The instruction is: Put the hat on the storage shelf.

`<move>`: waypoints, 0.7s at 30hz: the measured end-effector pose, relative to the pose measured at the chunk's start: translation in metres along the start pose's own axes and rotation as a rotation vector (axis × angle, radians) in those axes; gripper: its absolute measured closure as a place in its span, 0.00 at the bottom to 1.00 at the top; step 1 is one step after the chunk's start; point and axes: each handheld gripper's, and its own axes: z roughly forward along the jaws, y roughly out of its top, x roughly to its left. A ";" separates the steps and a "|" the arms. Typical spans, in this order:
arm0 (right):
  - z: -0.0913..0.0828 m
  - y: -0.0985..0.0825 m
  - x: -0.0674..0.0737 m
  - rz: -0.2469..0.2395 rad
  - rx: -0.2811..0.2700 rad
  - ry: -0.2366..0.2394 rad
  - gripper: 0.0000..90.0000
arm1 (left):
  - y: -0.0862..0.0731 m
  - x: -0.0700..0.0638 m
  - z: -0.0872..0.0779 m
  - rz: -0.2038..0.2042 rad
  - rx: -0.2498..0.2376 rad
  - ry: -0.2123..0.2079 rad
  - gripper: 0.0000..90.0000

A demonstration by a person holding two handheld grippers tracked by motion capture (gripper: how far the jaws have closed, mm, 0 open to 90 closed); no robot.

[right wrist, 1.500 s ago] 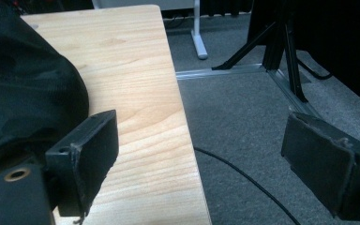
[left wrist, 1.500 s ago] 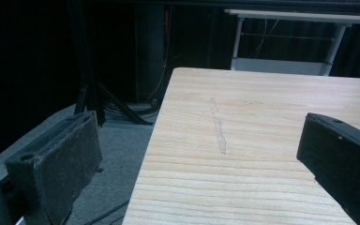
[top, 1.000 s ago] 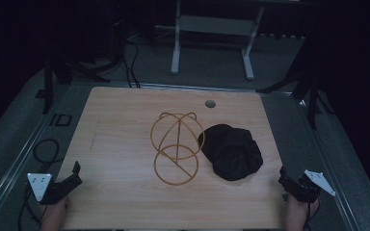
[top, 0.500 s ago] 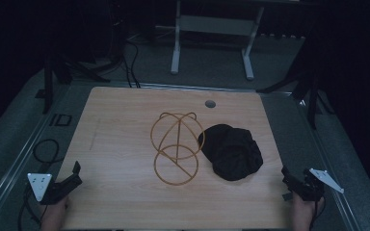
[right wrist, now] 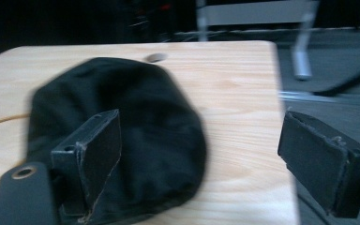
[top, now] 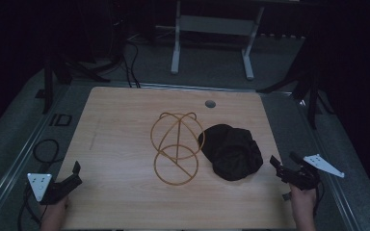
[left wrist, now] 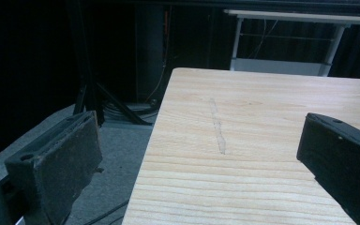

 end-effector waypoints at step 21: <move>0.051 0.035 0.045 -0.341 0.259 0.256 0.33 | 0.000 0.000 0.000 0.003 0.003 -0.005 0.01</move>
